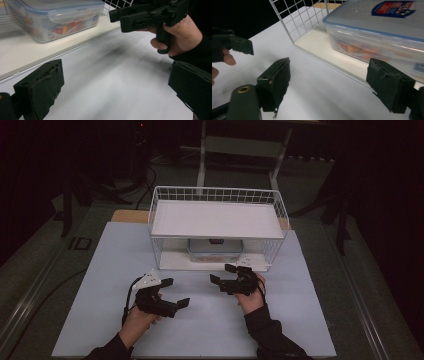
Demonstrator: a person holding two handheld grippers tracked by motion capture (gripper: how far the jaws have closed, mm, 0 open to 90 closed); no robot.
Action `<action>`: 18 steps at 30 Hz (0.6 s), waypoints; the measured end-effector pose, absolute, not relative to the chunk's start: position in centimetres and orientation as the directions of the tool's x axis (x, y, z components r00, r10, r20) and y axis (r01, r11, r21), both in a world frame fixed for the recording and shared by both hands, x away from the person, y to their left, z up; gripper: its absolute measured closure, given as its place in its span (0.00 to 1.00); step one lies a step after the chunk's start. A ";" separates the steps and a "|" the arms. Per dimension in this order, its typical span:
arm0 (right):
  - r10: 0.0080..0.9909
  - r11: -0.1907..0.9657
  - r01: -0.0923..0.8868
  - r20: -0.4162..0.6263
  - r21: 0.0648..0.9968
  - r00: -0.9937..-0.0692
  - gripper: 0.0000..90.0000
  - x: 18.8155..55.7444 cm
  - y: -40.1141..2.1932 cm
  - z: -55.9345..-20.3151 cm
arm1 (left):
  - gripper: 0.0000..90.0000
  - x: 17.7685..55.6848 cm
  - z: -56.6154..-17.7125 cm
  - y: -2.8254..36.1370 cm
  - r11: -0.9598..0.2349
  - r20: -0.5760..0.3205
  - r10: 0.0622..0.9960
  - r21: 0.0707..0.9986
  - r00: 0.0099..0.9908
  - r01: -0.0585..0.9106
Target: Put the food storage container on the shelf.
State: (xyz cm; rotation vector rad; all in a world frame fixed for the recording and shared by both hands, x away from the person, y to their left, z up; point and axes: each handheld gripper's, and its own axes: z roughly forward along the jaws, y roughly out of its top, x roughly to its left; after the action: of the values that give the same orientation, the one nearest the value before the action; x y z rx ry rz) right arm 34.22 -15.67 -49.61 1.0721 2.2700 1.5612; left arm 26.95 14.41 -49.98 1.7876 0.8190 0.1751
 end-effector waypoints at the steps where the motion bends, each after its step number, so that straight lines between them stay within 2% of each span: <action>1: 0.648 0.195 0.448 0.228 0.872 -0.726 0.19 34.0 -15.8 -49.6 | 0.00 26.9 -49.9 14.4 -0.152 -0.270 0.604 0.885 0.750 0.441; 18: 0.647 0.210 0.429 0.204 0.879 -0.734 0.17 29.3 -19.7 -49.5 | 0.00 25.8 -49.3 14.7 -0.172 -0.246 0.579 0.895 0.777 0.412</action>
State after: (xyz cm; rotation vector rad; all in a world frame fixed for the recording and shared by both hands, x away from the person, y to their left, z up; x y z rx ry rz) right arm 29.26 -19.71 -49.50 1.0291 2.2726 1.5408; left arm 25.80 14.69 -49.35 1.7987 0.7683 0.1784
